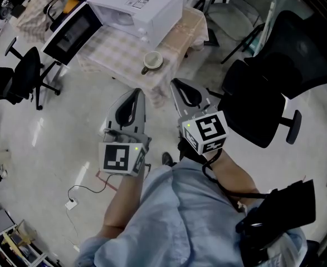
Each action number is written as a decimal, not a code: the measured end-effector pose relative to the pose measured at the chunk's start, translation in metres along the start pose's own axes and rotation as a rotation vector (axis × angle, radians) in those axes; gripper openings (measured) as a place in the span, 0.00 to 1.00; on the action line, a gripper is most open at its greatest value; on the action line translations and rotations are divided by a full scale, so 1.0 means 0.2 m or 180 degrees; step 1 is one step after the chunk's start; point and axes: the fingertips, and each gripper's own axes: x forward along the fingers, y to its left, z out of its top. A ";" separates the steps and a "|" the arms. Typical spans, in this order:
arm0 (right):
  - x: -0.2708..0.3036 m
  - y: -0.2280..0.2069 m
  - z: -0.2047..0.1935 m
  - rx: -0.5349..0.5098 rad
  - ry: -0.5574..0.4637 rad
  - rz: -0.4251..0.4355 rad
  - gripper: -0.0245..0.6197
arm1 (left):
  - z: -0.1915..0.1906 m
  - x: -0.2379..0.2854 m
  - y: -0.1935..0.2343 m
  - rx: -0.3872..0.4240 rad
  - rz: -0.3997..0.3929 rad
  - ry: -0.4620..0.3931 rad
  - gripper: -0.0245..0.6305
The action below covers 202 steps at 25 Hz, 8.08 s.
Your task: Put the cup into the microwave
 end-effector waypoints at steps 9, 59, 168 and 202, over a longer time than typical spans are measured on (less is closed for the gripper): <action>0.24 -0.28 -0.02 0.0085 0.0093 0.0146 0.04 | -0.03 0.35 0.07 0.0016 0.0133 0.0158 0.04; 1.19 -0.37 -1.09 -0.0557 0.1153 0.1157 0.81 | -0.56 0.73 0.81 -0.0616 0.0742 -0.0054 0.04; 1.36 -0.21 -1.42 -0.1705 0.1793 0.1636 0.82 | -0.67 0.71 1.08 -0.1020 0.0662 0.0091 0.04; 1.55 -0.06 -1.28 -0.1222 0.1195 0.1604 0.88 | -0.65 0.59 1.24 -0.0510 0.0523 0.0071 0.04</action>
